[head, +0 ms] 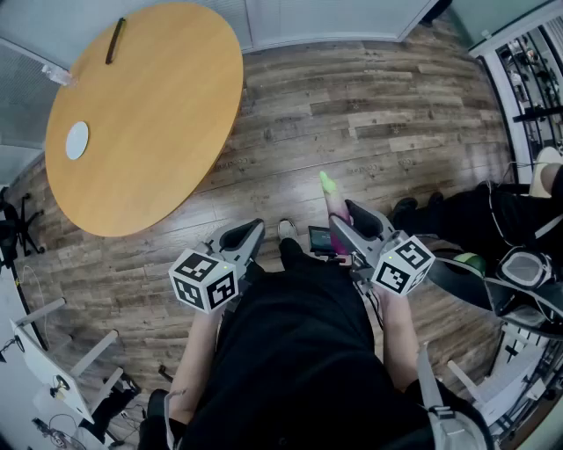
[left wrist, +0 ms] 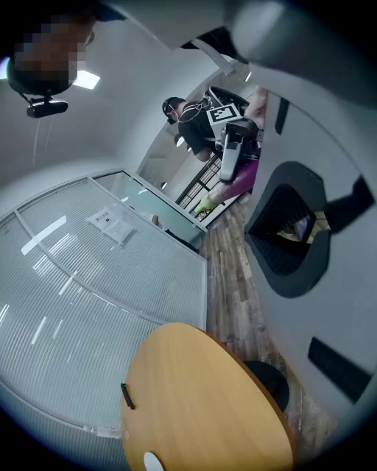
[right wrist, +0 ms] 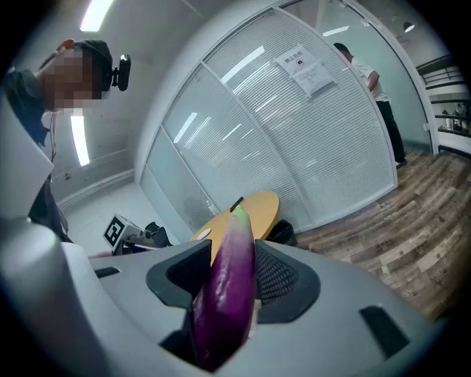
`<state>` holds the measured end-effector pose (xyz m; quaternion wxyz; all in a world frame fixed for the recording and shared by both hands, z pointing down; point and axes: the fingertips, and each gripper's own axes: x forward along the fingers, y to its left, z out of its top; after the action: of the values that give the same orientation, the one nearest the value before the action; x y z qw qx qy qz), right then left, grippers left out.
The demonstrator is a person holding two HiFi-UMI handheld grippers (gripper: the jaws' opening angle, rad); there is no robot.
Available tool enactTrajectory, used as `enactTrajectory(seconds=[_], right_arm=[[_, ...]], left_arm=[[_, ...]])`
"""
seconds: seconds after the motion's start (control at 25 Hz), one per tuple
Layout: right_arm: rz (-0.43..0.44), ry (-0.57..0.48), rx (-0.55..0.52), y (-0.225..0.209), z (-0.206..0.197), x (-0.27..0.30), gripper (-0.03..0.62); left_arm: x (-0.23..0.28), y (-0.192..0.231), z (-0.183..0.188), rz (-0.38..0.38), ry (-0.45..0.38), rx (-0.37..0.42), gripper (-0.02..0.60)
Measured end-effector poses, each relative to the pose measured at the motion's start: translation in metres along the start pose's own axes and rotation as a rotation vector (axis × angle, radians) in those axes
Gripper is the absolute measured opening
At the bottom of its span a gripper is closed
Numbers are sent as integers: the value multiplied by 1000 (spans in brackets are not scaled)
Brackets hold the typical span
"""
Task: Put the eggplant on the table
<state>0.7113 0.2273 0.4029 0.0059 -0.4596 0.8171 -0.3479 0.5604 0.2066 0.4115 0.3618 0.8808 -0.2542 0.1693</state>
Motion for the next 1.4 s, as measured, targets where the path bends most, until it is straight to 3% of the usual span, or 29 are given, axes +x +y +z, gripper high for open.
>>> enactTrajectory(seconds=[0.36, 0.76, 1.0, 1.4], right_arm=[[44, 31, -12, 1, 2, -2, 195], [106, 100, -35, 29, -12, 26, 196], [164, 190, -70, 70, -22, 72, 196], [304, 338, -152, 174, -58, 183, 198]], left_arm=[[-10, -12, -20, 47, -19, -30, 12], [-42, 2, -36, 105, -57, -99, 12], [-83, 29, -31, 137, -101, -148, 12], [-205, 113, -52, 286, -241, -285, 12]])
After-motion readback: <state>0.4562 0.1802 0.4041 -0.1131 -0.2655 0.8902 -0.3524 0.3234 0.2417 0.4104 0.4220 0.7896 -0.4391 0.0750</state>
